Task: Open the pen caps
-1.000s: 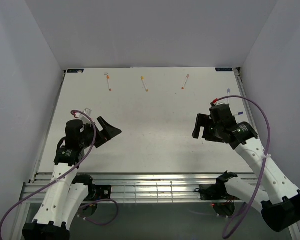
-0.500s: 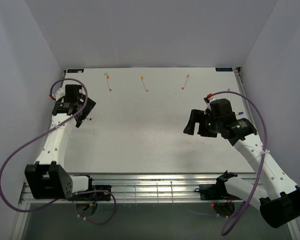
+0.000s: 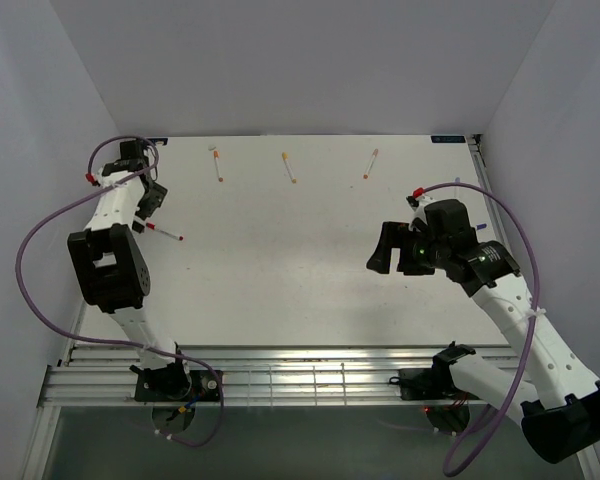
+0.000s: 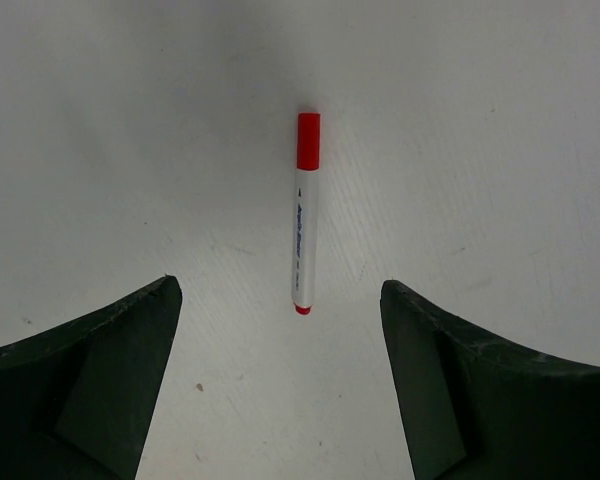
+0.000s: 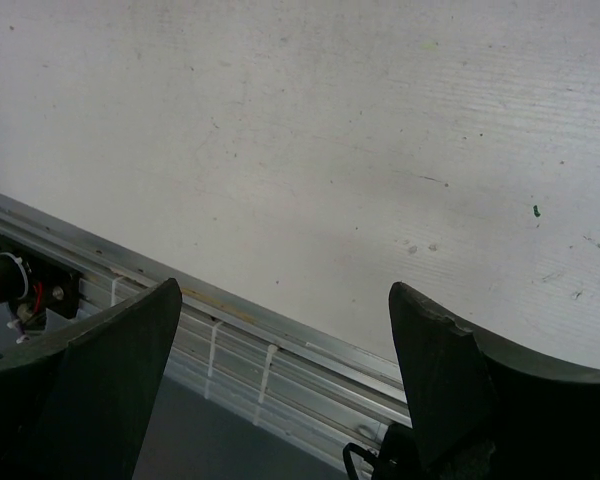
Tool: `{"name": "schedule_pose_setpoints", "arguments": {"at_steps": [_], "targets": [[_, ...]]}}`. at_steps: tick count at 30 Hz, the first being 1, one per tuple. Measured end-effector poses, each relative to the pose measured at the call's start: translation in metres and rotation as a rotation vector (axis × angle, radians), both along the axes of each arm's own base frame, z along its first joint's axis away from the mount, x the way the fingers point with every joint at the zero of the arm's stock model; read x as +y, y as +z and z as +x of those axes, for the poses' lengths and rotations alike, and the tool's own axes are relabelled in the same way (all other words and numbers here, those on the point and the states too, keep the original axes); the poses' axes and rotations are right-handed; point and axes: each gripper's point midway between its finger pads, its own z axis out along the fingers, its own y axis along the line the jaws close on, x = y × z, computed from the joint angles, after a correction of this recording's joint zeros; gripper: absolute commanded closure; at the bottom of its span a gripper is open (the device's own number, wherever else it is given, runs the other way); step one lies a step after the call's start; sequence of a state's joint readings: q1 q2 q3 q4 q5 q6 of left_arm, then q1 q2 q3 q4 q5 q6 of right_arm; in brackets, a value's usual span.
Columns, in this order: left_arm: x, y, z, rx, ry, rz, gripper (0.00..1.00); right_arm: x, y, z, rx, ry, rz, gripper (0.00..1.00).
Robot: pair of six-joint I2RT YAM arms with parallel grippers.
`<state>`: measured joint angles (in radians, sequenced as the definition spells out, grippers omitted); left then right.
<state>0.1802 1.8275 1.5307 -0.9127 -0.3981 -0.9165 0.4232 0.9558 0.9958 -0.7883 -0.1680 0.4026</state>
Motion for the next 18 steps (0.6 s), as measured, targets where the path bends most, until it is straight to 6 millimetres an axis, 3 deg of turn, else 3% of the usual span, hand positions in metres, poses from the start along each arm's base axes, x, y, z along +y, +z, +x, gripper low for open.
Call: {"name": "schedule_pose_setpoints", "arguments": {"at_steps": [4,11,18], "targets": [[0.004,-0.019,0.014,0.037,-0.01,0.004,0.09,-0.001,0.004,-0.001,-0.023,0.008,0.0,0.1],[-0.001,-0.05,0.008,0.119,-0.013,-0.013,0.11,-0.002,-0.002,-0.003,-0.023,0.018,-0.009,0.1],[-0.02,-0.072,0.003,0.177,-0.042,-0.005,0.13,-0.003,-0.004,-0.003,-0.023,0.023,-0.015,0.1]]}}
